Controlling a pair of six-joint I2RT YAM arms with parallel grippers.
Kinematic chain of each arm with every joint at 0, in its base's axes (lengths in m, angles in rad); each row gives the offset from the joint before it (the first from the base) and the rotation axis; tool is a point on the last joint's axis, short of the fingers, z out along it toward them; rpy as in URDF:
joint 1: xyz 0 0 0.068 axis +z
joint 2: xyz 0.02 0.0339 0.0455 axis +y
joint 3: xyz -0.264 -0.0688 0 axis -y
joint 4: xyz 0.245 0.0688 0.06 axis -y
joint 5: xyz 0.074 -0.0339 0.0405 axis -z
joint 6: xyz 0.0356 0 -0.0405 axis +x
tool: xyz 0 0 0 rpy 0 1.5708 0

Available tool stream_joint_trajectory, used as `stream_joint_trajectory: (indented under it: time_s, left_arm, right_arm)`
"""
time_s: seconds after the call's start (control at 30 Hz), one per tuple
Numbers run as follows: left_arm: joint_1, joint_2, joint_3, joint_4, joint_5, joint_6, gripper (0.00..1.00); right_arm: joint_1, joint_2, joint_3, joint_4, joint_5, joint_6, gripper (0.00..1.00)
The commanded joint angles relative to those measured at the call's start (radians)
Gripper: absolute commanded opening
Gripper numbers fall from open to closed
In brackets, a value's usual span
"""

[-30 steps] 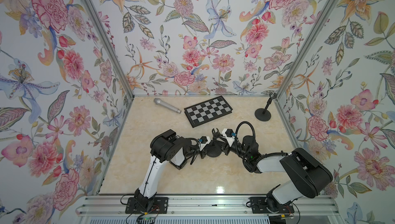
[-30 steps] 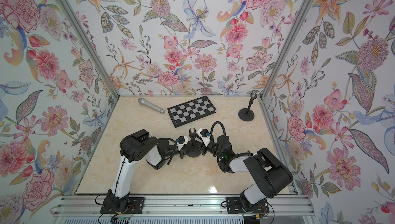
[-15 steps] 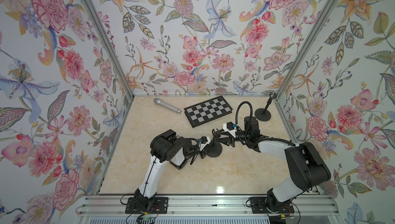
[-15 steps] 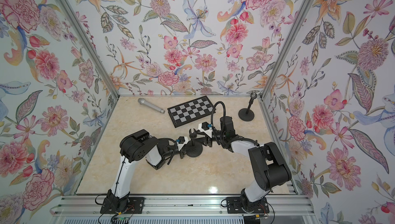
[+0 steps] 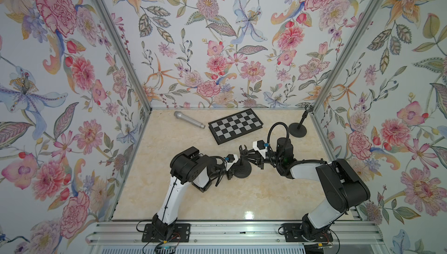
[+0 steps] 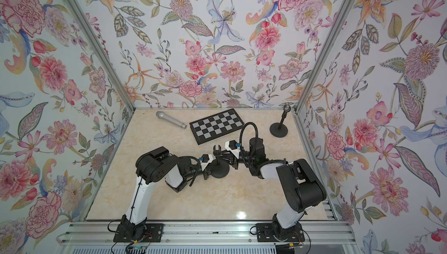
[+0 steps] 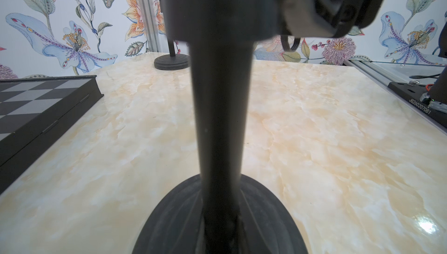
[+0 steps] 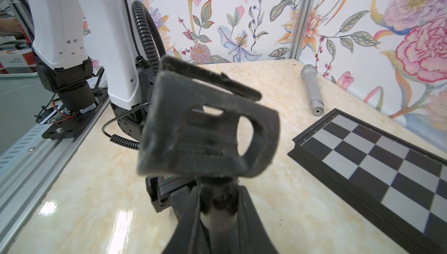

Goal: Assemble a microphone stand
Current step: Screw the microphone stand pole into the microphone stand base.

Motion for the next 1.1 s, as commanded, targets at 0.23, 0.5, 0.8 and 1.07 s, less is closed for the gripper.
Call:
stream_joint_trajectory:
  time_s: [0.23, 0.5, 0.8, 1.07]
  left_arm:
    - [0.003, 0.08, -0.007, 0.237, -0.069, 0.04, 0.19]
    - [-0.003, 0.074, -0.02, 0.237, -0.046, 0.066, 0.14]
    - [-0.001, 0.093, -0.006, 0.237, -0.025, 0.065, 0.14]
    - [0.019, 0.117, 0.0, 0.236, -0.01, 0.052, 0.15]
  right_arm:
    - [0.315, 0.017, -0.224, 0.263, 1.017, 0.341, 0.0]
    - [0.05, -0.055, -0.167, 0.212, 0.249, 0.192, 0.35]
    - [-0.01, -0.088, 0.064, -0.285, -0.107, -0.186, 0.48]
    - [-0.002, 0.019, 0.114, -0.173, -0.081, -0.099, 0.44]
